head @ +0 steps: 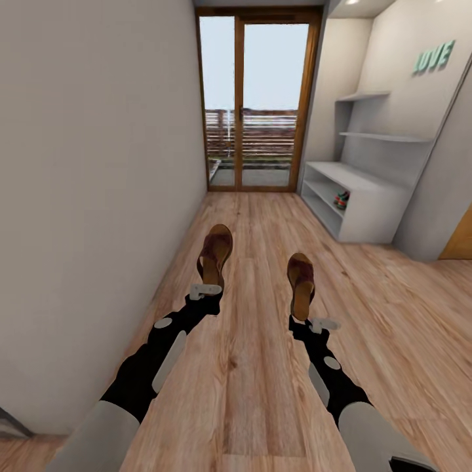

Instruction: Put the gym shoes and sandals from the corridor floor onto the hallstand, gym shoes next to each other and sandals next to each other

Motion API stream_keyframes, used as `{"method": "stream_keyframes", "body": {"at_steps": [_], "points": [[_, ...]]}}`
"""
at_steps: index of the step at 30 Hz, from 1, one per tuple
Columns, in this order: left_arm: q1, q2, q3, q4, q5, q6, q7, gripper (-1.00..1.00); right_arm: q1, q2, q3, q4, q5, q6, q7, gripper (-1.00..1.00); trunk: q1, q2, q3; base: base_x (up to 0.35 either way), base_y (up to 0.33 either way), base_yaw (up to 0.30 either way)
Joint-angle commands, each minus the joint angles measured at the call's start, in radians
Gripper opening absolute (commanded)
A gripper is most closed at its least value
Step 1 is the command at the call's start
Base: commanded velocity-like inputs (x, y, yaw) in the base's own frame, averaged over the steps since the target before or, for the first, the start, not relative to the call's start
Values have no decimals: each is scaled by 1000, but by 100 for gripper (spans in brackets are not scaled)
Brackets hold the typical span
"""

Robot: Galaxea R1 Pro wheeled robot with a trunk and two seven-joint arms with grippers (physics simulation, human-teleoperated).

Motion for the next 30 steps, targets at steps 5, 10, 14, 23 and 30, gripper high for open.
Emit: {"method": "stream_keyframes", "body": {"at_steps": [5,10,14,23,30], "points": [[0,0,0,-1,8,6,-2,-100,-1,0,-5,37,5,-7,2,-100,0,0,-1,348,0,0],[0,0,0,-1,8,6,-2,-100,-1,-1,-9,46,-3,-31,5,-100,0,0,-1,348,0,0],[0,0,0,-1,8,6,-2,-100,-1,-2,-10,61,-1,-41,7,-100,0,0,-1,348,0,0],[0,0,-1,-1,8,6,-2,-100,-1,-2,-11,204,-4,-245,5,-100,0,0,-1,348,0,0],[0,0,-1,-1,8,6,-2,-100,-1,-1,-11,208,-4,-253,5,-100,0,0,-1,348,0,0]]}}
